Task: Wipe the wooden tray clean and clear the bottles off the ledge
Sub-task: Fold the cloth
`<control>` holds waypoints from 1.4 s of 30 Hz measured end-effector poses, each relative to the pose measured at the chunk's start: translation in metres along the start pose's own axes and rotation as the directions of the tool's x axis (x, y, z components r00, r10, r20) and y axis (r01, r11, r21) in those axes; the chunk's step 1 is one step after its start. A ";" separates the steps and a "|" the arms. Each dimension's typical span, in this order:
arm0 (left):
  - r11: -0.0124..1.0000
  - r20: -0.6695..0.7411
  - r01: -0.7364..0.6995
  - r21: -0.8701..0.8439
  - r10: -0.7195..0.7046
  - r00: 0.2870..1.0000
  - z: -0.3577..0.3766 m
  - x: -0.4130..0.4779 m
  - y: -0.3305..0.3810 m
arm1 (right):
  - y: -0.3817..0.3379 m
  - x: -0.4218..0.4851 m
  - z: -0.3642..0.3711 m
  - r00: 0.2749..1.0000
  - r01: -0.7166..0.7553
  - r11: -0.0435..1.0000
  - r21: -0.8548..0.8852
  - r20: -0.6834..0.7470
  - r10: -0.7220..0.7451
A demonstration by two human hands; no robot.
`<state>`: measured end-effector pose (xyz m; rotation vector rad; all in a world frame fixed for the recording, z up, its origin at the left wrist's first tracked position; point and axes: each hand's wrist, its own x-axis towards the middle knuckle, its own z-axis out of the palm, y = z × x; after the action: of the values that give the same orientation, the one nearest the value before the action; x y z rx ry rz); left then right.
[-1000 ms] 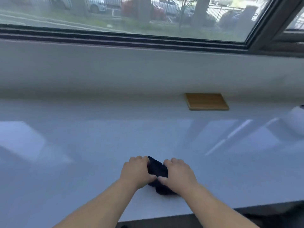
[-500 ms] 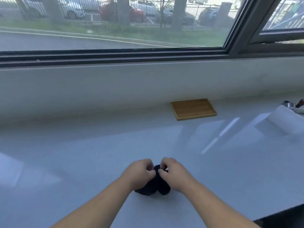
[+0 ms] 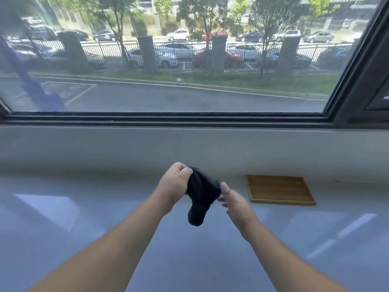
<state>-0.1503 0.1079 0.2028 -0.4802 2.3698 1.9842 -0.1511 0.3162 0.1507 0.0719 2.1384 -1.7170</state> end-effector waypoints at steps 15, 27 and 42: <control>0.975 -0.244 0.086 0.206 -0.033 0.969 -0.032 0.010 -0.031 | -0.055 0.011 0.026 0.993 -0.020 0.937 0.349 0.119 -0.023; 0.947 0.005 0.017 0.322 -0.020 1.000 -0.022 0.000 -0.044 | -0.051 0.016 0.055 0.985 -0.040 0.961 0.275 0.172 -0.009; 0.909 -0.076 0.300 -0.291 -0.334 0.939 -0.095 0.012 -0.027 | -0.042 0.036 -0.031 0.985 -0.109 0.888 0.447 -0.073 0.158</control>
<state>-0.1373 0.0096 0.1930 -0.9590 1.9168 2.1823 -0.2043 0.3278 0.1833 0.4367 1.7193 -2.1207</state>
